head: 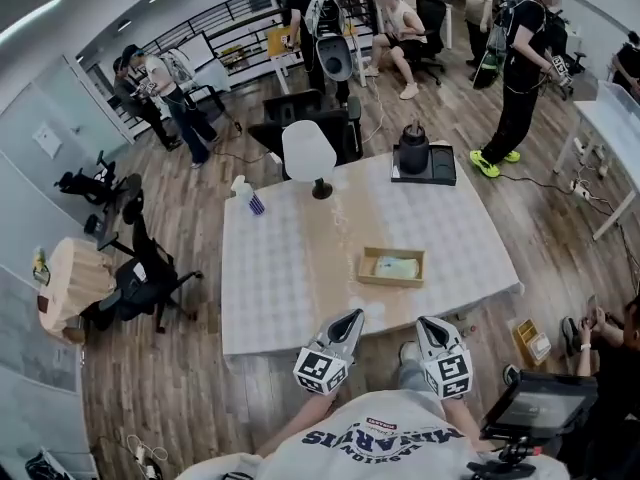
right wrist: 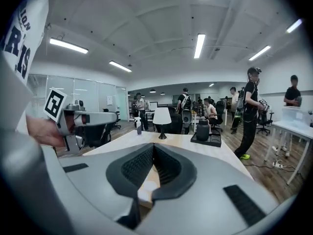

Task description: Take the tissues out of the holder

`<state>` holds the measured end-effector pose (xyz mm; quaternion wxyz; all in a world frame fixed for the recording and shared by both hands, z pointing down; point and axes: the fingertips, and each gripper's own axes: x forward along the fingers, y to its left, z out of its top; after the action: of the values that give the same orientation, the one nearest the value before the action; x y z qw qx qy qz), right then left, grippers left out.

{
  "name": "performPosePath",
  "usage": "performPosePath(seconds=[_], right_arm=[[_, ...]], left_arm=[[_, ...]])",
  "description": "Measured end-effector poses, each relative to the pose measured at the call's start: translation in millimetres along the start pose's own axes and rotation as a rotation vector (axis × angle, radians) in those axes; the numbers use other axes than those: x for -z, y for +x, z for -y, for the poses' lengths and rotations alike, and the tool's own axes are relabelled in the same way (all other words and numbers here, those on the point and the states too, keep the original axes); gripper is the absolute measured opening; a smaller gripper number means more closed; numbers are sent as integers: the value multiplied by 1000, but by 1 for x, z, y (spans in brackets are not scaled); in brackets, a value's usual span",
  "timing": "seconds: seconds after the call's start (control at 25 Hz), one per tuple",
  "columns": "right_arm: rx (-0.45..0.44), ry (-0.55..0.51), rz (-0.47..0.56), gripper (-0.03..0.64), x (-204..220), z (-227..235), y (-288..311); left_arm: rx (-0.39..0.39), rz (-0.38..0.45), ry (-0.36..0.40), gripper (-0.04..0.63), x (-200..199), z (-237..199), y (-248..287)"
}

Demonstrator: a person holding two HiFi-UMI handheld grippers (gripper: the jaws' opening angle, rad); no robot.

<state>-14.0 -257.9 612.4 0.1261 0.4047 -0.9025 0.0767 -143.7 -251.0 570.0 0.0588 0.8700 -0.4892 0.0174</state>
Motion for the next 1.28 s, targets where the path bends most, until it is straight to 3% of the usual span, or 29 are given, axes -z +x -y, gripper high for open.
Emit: performPosePath(seconds=[0.2,0.4,0.64,0.88,1.28], right_arm=[[-45,8,-5,8,-11,52,42],[-63,14,-1,8,-13,96,73],[-106,18,-22,8,-9,138,114],[-154,7,-32,8,-5,150,144],[-178,27,-1,8,-16,134,139]], left_arm=[[-67,-16,-28,-2,-8,-19,53],[-177,-54,55,-2,1,-28,84],[-213,-9,-7,-2,-3,-50,125],[-253,17,-11,-2,-7,-65,138],[-234,-15,-13,-2,6,-55,138]])
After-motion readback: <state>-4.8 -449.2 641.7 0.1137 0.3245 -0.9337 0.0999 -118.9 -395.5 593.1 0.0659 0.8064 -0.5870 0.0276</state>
